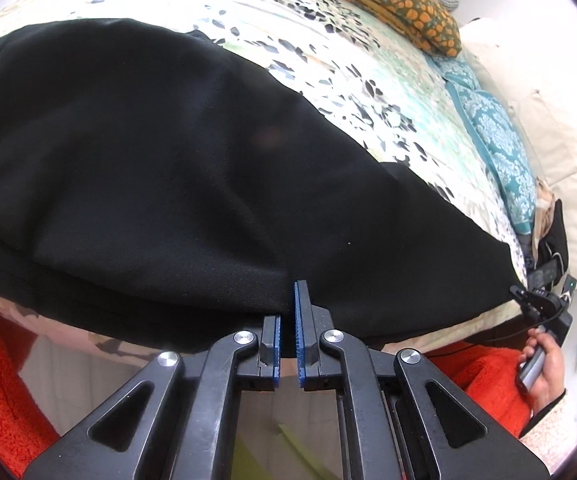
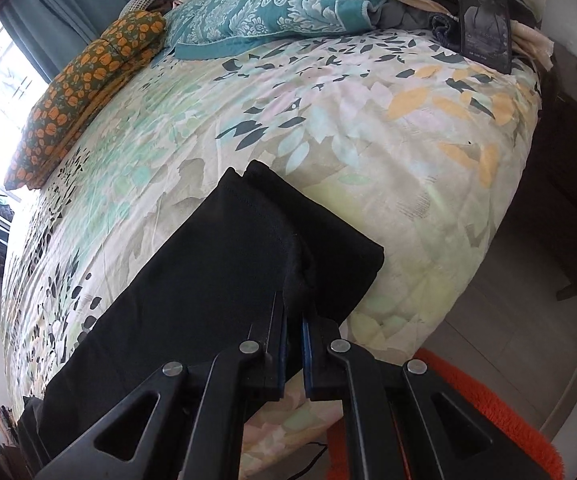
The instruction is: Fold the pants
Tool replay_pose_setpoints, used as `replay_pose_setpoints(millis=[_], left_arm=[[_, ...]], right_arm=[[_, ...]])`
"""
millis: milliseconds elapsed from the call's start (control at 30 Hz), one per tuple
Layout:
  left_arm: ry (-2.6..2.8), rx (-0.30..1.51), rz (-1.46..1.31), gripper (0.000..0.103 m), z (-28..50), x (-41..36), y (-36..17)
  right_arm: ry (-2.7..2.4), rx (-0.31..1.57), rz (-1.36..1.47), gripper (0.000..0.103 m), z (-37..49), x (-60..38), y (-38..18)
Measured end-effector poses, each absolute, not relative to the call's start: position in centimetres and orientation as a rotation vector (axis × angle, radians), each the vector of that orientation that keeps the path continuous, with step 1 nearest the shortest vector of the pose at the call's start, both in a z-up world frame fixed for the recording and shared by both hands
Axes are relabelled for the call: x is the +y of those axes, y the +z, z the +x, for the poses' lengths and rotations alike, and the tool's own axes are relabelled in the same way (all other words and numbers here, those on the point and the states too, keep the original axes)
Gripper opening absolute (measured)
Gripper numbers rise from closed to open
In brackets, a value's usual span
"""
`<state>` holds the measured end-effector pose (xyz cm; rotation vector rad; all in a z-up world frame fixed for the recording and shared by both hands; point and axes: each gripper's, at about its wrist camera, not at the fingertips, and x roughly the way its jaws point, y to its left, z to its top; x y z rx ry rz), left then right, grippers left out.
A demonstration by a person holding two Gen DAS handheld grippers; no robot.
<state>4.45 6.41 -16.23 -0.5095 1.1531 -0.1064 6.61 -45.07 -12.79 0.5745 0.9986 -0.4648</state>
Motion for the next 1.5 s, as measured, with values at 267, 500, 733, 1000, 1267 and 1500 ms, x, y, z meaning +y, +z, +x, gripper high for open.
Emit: replay_pose_setpoints(millis=[267, 500, 733, 1000, 1267, 1500], left_arm=[[-0.111, 1.197, -0.427, 0.004, 4.7, 5.0, -17.3], [-0.101, 1.226, -0.401, 0.016, 4.8, 4.7, -17.7], [-0.115, 1.266, -0.350, 0.061, 2.2, 5.5, -16.4], [0.198, 1.012, -0.536, 0.076, 0.7, 17.5, -12.7], [0.419, 1.179, -0.237, 0.063, 2.2, 21.5, -16.6], [0.433, 1.380, -0.237, 0.012, -0.6, 19.8, -18.7]], right_arm=[[-0.521, 1.010, 0.531, 0.006, 6.5, -45.7, -13.2], [-0.530, 1.042, 0.498, 0.006, 6.8, -45.6, -13.9], [-0.537, 1.065, 0.448, 0.073, 6.5, -45.0, -13.5], [-0.510, 0.777, 0.385, 0.090, 3.9, -42.3, -8.4], [0.131, 0.970, 0.204, 0.092, 10.1, -26.6, -11.4], [0.285, 1.135, -0.168, 0.103, 9.8, -14.1, -17.6]])
